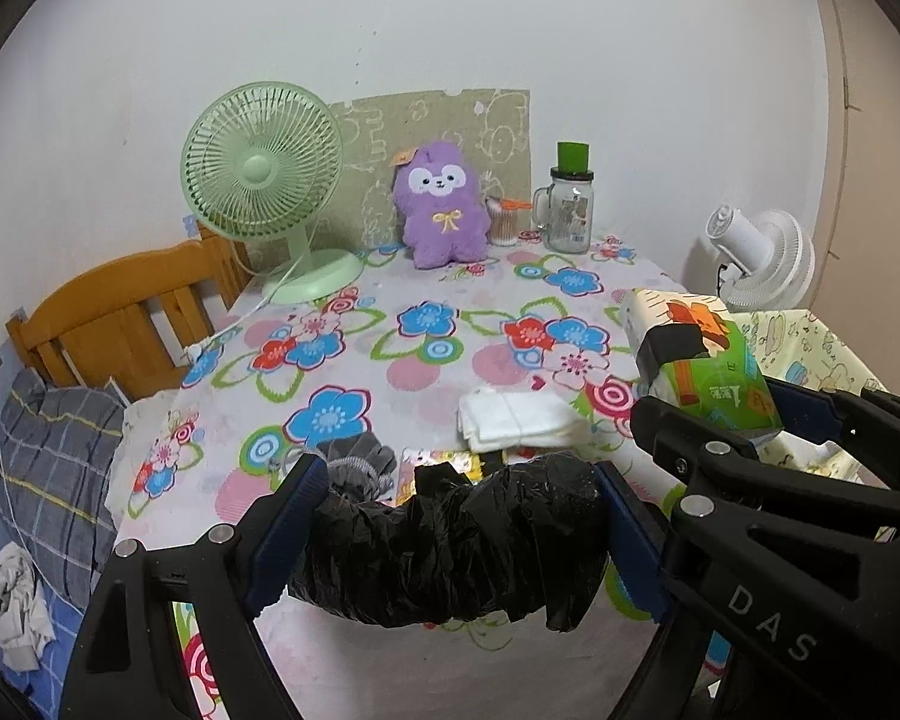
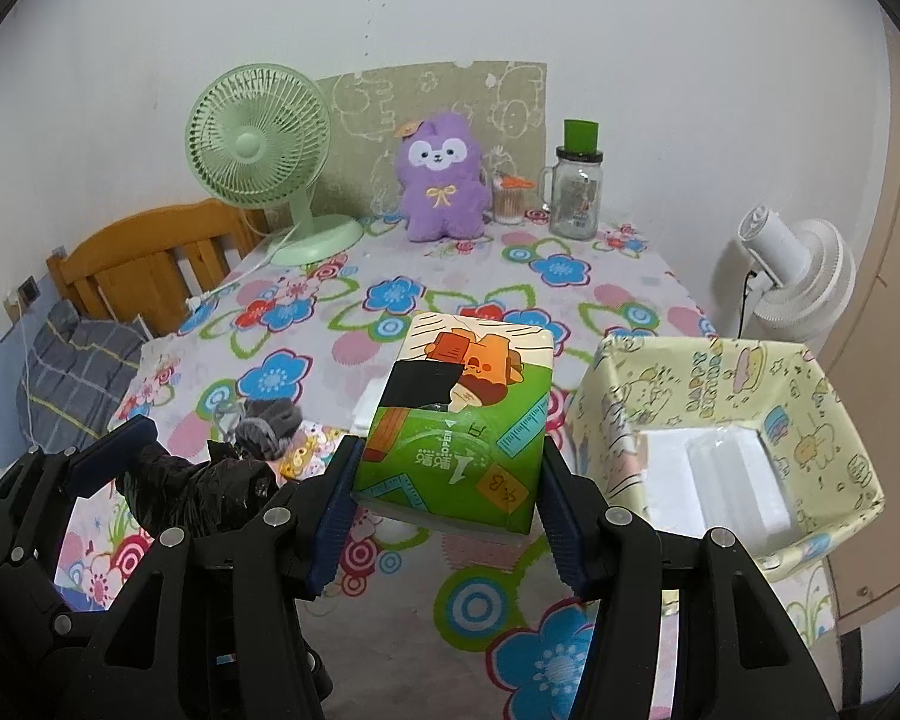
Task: Organize soft objects
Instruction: 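Carry the black bundle with the left tool while the right tool carries the tissue box to the gift box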
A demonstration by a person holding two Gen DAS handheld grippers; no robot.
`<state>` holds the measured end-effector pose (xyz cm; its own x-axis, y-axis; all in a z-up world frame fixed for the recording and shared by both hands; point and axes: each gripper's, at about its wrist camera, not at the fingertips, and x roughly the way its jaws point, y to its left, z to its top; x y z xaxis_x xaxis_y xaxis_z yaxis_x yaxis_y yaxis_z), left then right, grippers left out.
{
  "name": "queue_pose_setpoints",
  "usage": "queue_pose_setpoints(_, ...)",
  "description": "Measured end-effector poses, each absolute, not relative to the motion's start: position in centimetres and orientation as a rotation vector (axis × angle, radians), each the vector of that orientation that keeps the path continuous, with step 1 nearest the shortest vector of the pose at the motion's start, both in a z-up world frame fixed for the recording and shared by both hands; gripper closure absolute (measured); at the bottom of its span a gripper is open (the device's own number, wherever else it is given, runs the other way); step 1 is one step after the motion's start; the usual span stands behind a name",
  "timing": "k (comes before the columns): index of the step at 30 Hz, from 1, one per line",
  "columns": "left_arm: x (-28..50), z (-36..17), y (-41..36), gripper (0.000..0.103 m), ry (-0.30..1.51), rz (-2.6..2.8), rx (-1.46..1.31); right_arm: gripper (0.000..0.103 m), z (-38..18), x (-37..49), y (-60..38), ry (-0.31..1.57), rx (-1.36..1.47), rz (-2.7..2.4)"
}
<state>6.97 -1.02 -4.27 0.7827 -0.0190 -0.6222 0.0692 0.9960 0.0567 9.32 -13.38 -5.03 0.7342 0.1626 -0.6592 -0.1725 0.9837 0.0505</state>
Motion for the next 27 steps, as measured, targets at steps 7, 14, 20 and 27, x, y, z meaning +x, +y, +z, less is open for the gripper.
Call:
queue_pose_setpoints(7,7.3,-3.1,-2.0,0.014,0.651,-0.068,0.080,0.045,-3.7,9.3,-14.6,0.699,-0.007,0.167)
queue_pose_setpoints(14,7.5,-2.0,-3.0,0.014,0.632,-0.086,0.079,0.045,-2.6,9.4,-15.7,0.678,0.003,0.158)
queue_pose_setpoints(20,7.7,-1.4,-4.1,0.014,0.619,-0.094,0.089,0.045,-1.9,9.6,-16.7,0.664,0.007,0.151)
queue_pose_setpoints(27,8.1,-0.6,-5.5,0.014,0.602,-0.122,0.097,0.045,-0.9,9.7,-18.3,0.642,0.020,0.140)
